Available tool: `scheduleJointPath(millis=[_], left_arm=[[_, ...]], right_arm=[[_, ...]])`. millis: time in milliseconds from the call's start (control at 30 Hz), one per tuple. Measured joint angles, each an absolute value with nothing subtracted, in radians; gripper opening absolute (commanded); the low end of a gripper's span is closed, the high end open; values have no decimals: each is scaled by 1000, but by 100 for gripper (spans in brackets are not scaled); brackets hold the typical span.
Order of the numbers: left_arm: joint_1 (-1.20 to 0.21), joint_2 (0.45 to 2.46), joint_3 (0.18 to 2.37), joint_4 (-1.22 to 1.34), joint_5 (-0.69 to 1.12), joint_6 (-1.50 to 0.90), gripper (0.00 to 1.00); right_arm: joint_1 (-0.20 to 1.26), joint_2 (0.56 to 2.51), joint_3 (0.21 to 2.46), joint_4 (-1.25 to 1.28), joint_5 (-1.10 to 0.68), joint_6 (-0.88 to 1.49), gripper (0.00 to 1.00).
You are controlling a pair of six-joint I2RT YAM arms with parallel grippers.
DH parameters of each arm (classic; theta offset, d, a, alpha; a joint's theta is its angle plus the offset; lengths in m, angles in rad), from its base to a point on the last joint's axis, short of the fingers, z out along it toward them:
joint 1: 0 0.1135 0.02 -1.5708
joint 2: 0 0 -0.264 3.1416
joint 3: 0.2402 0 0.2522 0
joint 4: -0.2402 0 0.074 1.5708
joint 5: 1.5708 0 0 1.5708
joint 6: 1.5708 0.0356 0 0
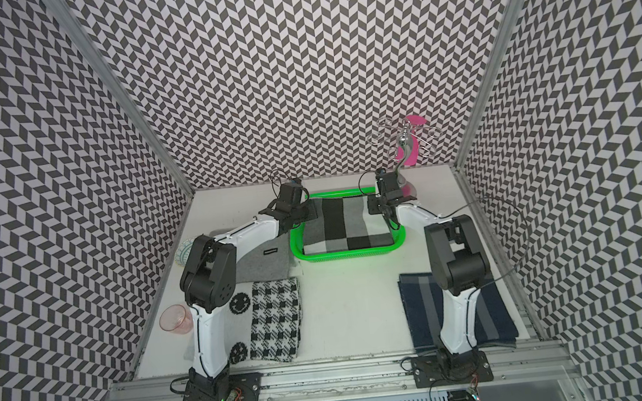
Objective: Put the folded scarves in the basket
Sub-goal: Place the scarf in the basket.
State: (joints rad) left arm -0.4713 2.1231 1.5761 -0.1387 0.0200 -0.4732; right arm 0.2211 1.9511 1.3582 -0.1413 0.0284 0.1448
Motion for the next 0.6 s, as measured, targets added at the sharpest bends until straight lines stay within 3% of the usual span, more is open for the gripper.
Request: scheduleJointPath(millis=[67, 100, 133, 400, 600], left_arm=[[-471, 2123, 1576, -141, 19, -471, 50], [-471, 2123, 1577, -143, 17, -471, 67], [-471, 2123, 1578, -143, 17, -473, 73], [-462, 2074, 1573, -184, 8, -472, 72], [-462, 1996, 1573, -190, 10, -472, 67]], right_arm=[[221, 1951, 1365, -149, 30, 142, 53], [221, 1950, 1371, -155, 30, 142, 54], [221, 1945, 1374, -160, 30, 142, 54], [224, 1797, 1337, -206, 13, 153, 52], [263, 1755, 1330, -200, -22, 165, 40]])
